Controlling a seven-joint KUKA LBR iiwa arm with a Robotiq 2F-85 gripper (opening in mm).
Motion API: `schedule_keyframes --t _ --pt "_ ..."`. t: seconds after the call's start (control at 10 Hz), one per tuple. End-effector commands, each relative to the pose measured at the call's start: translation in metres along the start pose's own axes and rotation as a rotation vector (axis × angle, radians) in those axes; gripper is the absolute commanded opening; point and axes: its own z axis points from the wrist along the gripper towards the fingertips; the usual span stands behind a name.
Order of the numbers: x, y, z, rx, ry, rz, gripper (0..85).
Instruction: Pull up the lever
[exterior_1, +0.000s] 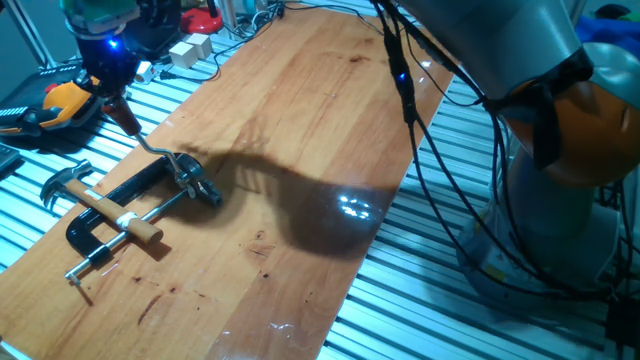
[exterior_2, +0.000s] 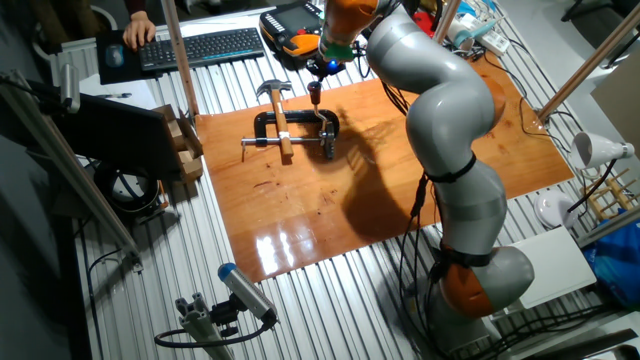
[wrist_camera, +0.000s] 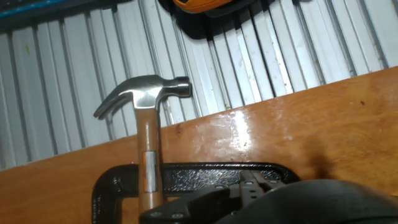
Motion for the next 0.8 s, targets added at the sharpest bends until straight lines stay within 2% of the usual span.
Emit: schedule_keyframes --t 0.0,0.5,0.7 --pt "0.001 0.001 0.001 -0.011 0.013 0.005 0.0" --pt "0.014 0.008 0.000 -0.023 0.022 -0.025 0.0" --pt "0.025 0.012 -0.002 -0.030 0.022 -0.030 0.0"
